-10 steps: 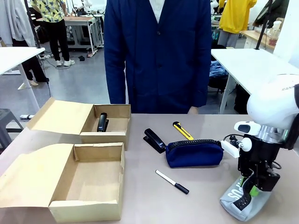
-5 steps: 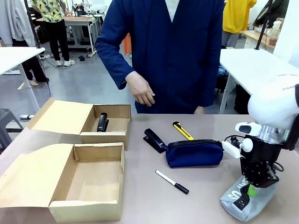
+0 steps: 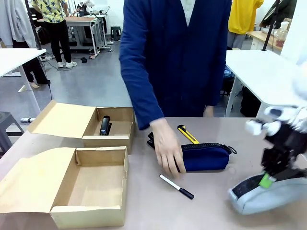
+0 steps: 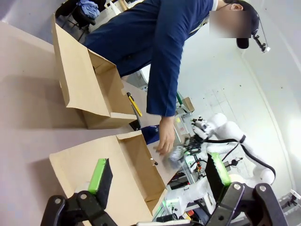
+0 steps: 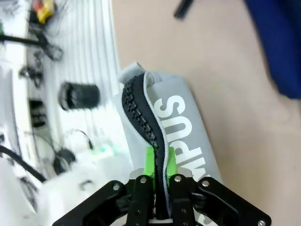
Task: Place items inside the box.
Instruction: Pick up a Pencil pouch or Stapler and place it inside the Mailer Box closest to the robot.
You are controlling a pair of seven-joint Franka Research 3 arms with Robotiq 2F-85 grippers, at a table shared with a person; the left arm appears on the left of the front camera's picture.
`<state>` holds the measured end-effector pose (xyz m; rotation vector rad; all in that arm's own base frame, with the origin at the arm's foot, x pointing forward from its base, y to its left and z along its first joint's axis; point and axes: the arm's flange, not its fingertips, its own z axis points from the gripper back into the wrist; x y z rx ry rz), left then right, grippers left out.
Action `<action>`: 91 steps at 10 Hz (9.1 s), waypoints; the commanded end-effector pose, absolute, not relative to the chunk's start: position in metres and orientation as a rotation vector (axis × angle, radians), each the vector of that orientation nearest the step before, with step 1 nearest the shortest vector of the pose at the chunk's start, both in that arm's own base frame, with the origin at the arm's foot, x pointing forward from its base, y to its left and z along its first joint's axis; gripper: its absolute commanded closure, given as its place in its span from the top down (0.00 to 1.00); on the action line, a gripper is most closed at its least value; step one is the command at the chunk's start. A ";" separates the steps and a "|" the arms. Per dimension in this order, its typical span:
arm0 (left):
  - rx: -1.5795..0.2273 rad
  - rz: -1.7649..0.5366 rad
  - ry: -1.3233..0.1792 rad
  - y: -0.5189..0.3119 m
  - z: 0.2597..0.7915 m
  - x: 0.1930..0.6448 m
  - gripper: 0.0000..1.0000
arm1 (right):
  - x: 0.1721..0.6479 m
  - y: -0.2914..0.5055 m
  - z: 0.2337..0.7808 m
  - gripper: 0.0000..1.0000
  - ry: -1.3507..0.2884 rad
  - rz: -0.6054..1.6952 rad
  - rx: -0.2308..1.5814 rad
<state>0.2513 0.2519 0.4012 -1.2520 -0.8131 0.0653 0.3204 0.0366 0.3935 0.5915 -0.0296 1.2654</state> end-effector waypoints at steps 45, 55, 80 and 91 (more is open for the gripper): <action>-1.260 0.050 -0.844 0.251 0.403 0.252 1.00 | 0.313 0.543 0.391 0.11 -0.203 -0.011 0.614; -1.260 0.050 -0.844 0.251 0.403 0.252 1.00 | 0.314 0.537 0.374 0.78 -0.144 0.049 0.540; -1.260 0.050 -0.844 0.251 0.403 0.252 1.00 | 0.292 0.248 0.515 1.00 0.125 0.062 0.727; -1.260 0.050 -0.844 0.251 0.403 0.252 1.00 | 0.185 -0.081 0.338 1.00 0.063 -0.386 1.493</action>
